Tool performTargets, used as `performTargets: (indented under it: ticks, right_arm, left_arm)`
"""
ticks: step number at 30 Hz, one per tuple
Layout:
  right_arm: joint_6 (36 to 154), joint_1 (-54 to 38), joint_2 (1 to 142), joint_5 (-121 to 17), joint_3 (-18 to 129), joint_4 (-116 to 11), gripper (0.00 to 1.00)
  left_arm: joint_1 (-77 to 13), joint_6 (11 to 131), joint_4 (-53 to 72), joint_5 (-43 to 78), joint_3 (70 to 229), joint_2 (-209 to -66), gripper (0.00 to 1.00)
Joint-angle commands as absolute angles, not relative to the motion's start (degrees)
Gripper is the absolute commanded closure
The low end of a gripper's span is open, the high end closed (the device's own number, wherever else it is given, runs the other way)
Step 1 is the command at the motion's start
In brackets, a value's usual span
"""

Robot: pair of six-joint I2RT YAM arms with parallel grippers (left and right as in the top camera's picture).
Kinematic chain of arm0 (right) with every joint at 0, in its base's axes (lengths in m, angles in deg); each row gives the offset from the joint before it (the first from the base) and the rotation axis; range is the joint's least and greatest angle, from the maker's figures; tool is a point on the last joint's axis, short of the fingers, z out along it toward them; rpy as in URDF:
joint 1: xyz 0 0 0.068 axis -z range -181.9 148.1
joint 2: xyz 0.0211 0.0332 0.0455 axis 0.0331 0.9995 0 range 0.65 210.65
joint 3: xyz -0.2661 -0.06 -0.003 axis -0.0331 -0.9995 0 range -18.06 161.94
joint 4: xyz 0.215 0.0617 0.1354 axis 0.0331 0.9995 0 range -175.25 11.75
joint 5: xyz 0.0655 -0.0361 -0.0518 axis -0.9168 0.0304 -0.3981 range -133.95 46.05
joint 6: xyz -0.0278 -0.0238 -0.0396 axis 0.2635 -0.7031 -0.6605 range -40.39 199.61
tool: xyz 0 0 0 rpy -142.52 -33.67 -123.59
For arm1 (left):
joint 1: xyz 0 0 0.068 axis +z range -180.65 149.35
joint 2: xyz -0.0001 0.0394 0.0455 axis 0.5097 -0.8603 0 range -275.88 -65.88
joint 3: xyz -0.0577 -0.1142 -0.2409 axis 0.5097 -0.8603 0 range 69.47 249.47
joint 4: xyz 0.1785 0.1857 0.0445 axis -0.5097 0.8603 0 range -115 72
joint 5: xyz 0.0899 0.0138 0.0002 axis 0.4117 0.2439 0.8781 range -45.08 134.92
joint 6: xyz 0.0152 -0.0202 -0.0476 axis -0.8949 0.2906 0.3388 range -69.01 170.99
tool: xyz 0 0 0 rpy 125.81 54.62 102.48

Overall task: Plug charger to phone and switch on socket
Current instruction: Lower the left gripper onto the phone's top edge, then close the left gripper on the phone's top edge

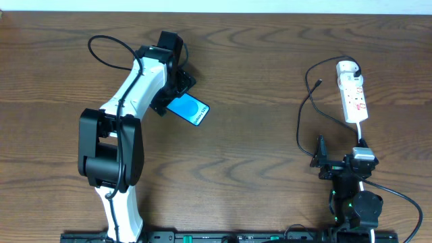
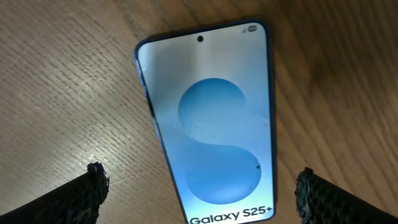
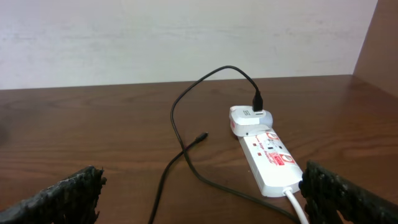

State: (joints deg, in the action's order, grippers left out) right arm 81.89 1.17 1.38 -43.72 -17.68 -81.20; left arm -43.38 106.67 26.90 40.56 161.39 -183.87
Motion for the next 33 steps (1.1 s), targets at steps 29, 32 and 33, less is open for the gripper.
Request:
performTargets:
  ticks: [29, 32, 33]
  right_arm:
    - [81.21, 1.0, 1.29, -43.45, -17.74, -80.96, 0.01]
    - [81.21, 1.0, 1.29, -43.45, -17.74, -80.96, 0.01]
    - [81.21, 1.0, 1.29, -43.45, -17.74, -80.96, 0.01]
  left_arm:
    - [-45.72, 115.04, 21.17, 42.59, 161.45, -195.02, 0.02]
    - [-45.72, 115.19, 21.19, 42.59, 161.45, -195.02, 0.01]
    - [-45.72, 115.19, 21.17, 42.59, 161.45, -195.02, 0.0]
